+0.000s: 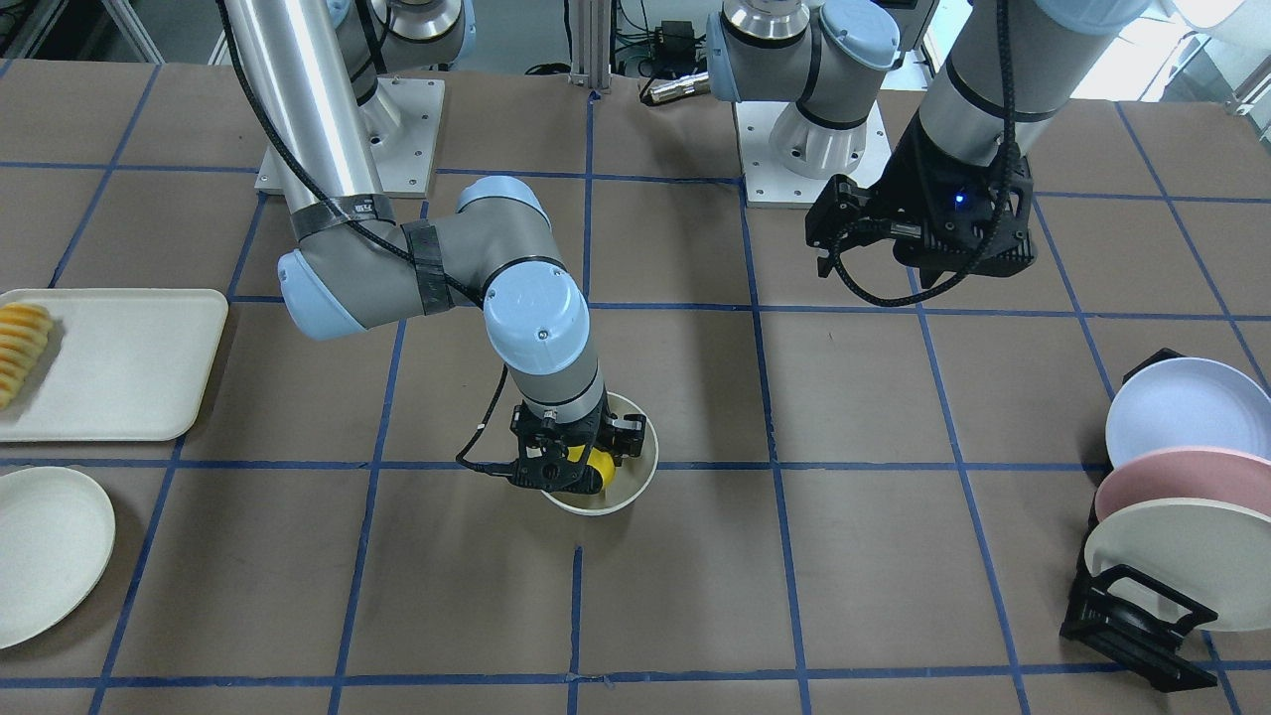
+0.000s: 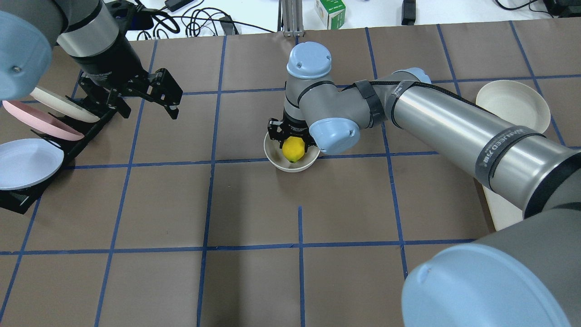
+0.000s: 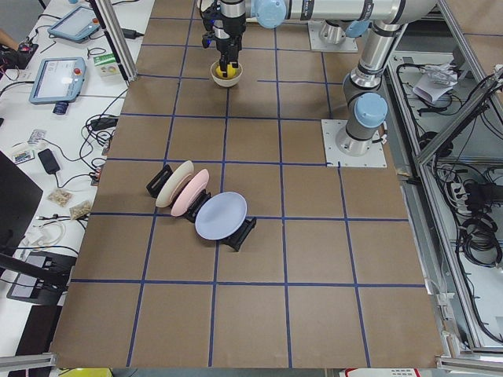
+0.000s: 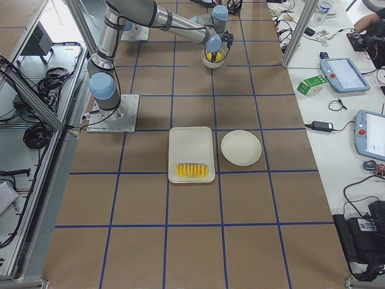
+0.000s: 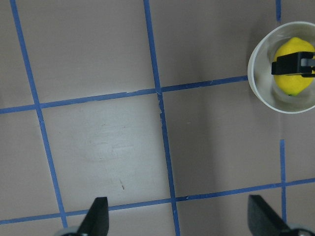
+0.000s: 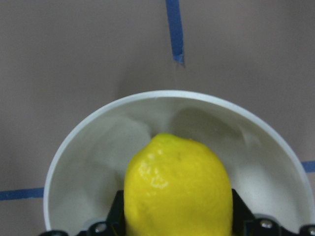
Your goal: Place bowl and put lemon in it
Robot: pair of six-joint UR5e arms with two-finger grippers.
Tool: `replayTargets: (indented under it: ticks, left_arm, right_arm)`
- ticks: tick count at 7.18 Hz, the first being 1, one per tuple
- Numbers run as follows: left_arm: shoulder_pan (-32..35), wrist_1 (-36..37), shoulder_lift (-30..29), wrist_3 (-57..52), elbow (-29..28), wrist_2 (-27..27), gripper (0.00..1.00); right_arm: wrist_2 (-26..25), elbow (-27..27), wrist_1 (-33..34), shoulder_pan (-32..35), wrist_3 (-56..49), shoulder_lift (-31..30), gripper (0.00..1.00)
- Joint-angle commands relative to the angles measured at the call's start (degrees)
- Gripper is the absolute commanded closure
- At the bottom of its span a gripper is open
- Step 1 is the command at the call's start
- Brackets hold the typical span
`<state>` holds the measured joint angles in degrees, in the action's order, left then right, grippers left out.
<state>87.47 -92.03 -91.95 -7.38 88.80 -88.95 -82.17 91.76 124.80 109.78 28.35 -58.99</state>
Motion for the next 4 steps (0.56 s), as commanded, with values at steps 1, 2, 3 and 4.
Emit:
replayTargets:
  ticks: [1, 2, 3, 4]
  left_arm:
    - [-0.19, 0.36, -0.34, 0.78, 0.06, 0.18, 0.00]
    - [0.42, 0.45, 0.01, 0.96, -0.03, 0.00, 0.00]
    - [0.43, 0.45, 0.10, 0.96, 0.06, 0.09, 0.00]
    - [0.43, 0.45, 0.01, 0.96, -0.03, 0.09, 0.00]
  right_arm:
    - [-0.01, -0.18, -0.09, 0.00, 0.04, -0.25, 0.00]
    - [-0.01, -0.44, -0.17, -0.09, 0.12, -0.51, 0.00]
    - [-0.27, -0.70, -0.78, -0.18, 0.12, -1.99, 0.00]
    - [-0.62, -0.79, -3.92, -1.05, 0.04, -4.79, 0.00]
